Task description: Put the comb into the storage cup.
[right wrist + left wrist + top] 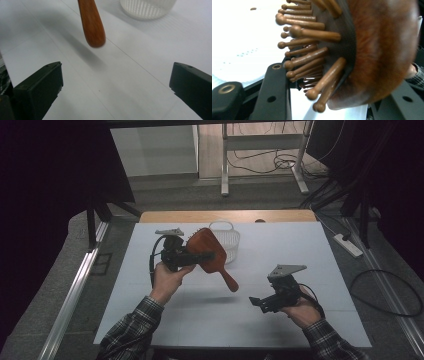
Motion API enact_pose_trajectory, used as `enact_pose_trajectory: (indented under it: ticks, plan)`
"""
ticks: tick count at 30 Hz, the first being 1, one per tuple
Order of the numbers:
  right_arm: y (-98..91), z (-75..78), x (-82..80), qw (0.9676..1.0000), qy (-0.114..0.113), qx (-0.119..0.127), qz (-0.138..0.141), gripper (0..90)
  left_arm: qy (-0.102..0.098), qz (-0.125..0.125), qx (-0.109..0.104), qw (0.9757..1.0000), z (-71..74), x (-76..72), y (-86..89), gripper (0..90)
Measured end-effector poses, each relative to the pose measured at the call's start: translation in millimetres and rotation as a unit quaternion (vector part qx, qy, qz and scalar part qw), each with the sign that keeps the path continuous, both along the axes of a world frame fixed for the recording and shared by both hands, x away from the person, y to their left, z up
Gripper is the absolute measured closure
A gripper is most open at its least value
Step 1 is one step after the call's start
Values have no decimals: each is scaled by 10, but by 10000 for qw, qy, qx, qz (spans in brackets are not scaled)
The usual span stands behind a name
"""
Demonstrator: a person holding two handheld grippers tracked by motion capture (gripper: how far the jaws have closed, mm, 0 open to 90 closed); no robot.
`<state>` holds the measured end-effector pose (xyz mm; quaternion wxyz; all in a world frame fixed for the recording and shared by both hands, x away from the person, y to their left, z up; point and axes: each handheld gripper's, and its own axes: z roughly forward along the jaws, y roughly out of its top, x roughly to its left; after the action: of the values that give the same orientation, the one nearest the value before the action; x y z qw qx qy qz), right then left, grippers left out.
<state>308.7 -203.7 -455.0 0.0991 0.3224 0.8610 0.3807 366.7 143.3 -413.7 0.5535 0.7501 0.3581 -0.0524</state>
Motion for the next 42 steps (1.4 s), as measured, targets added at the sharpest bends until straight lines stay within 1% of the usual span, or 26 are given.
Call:
enact_pose_trajectory:
  ticks: [3, 5, 10, 13, 16, 22, 25, 31, 34, 42]
  plan:
    - [-46, -10, -15, 10000, 17, -23, 4, 0, -37, 47, 44, 10000, 33, 14, 18, 526]
    - [-75, -18, -30, 9999, 10, -101, -20, 0, -36, 75, 72, 9999, 51, 29, 33, 526]
    - [-143, -20, -73, 9999, -30, -152, -65, 0, -26, 143, 70, 9999, 83, 66, 76, 525]
    - [-175, -17, -97, 9999, -34, -133, -84, 0, -12, 171, 41, 9998, 104, 91, 98, 526]
    - [-220, -26, -122, 9999, -28, -64, -148, 0, -24, 200, 55, 9998, 128, 106, 111, 526]
    - [-320, -44, -155, 9996, -22, -108, -275, 0, -48, 265, 110, 9996, 189, 153, 139, 526]
    - [-375, -43, -181, 9993, -27, -117, -361, 0, -52, 284, 88, 9995, 214, 171, 154, 526]
    - [-486, -45, -231, 9989, -27, -99, -449, 0, -72, 354, 42, 9993, 287, 228, 197, 525]
    - [-551, -58, -247, 9985, 16, -100, -531, 0, -72, 394, 13, 9992, 327, 258, 220, 526]
    - [-685, -66, -301, 9975, 18, -94, -706, 0, -112, 512, 10, 9986, 432, 333, 268, 526]
